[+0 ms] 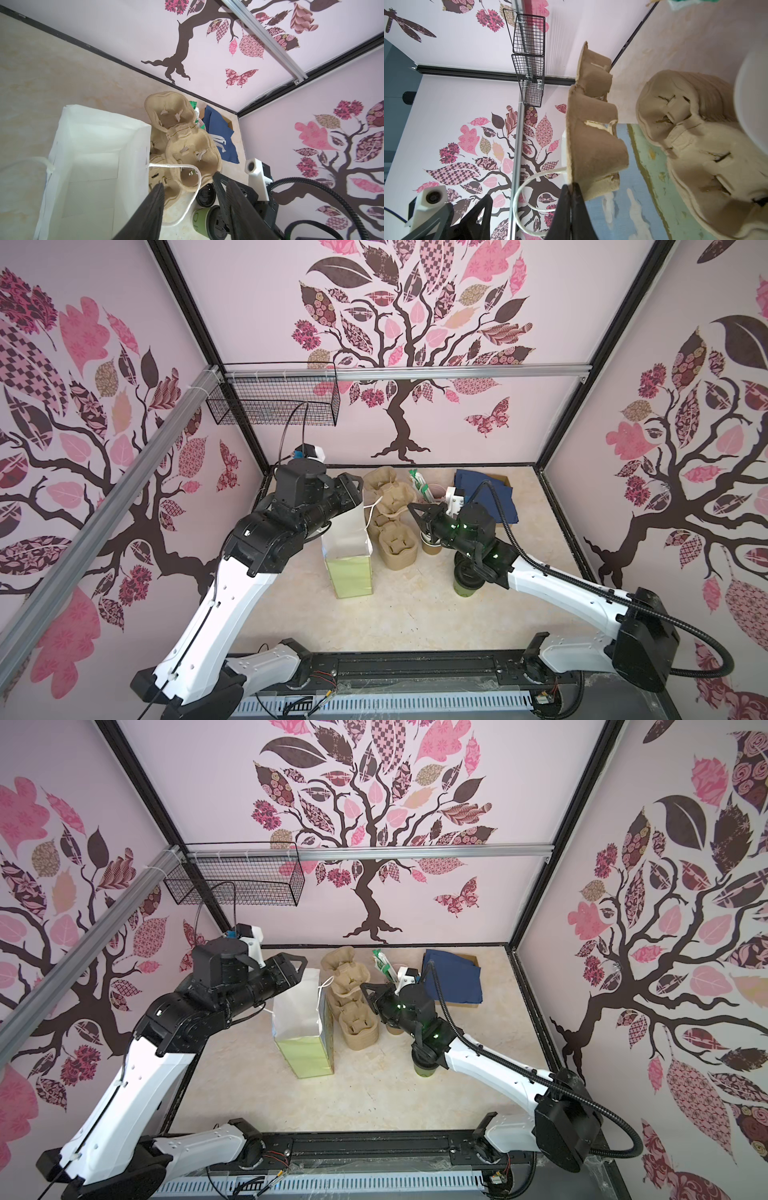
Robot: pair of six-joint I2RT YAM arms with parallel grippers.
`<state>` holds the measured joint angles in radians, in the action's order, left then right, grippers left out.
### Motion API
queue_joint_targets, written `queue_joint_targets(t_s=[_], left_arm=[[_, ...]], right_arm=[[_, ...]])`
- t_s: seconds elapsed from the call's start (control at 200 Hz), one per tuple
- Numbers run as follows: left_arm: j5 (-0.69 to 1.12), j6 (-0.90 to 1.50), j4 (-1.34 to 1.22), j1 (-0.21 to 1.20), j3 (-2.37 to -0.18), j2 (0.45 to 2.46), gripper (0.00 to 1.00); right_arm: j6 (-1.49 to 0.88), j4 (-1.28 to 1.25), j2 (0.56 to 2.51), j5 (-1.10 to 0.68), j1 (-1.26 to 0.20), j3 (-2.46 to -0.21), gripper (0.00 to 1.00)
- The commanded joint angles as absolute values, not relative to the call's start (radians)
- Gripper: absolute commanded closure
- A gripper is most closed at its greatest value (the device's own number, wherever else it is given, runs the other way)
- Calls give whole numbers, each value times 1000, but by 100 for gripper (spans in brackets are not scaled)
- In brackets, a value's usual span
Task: Pack a coffee takeout order
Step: Separate the cup tray.
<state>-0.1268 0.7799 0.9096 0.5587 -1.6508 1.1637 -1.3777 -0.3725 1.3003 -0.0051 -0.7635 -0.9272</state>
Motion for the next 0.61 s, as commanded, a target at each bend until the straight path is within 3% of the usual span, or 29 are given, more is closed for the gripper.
queue_joint_targets(t_s=[0.0, 0.295, 0.6], left_arm=[[-122, 866, 930, 555, -1719, 1140, 49], [-92, 978, 872, 538, -1702, 1127, 49], [121, 1213, 650, 538, -1548, 1114, 43]], right_arm=[[-1283, -209, 1236, 13, -744, -1017, 100], [-1102, 13, 1147, 91, -727, -1144, 100], [-1051, -12, 1065, -68, -727, -1186, 100]])
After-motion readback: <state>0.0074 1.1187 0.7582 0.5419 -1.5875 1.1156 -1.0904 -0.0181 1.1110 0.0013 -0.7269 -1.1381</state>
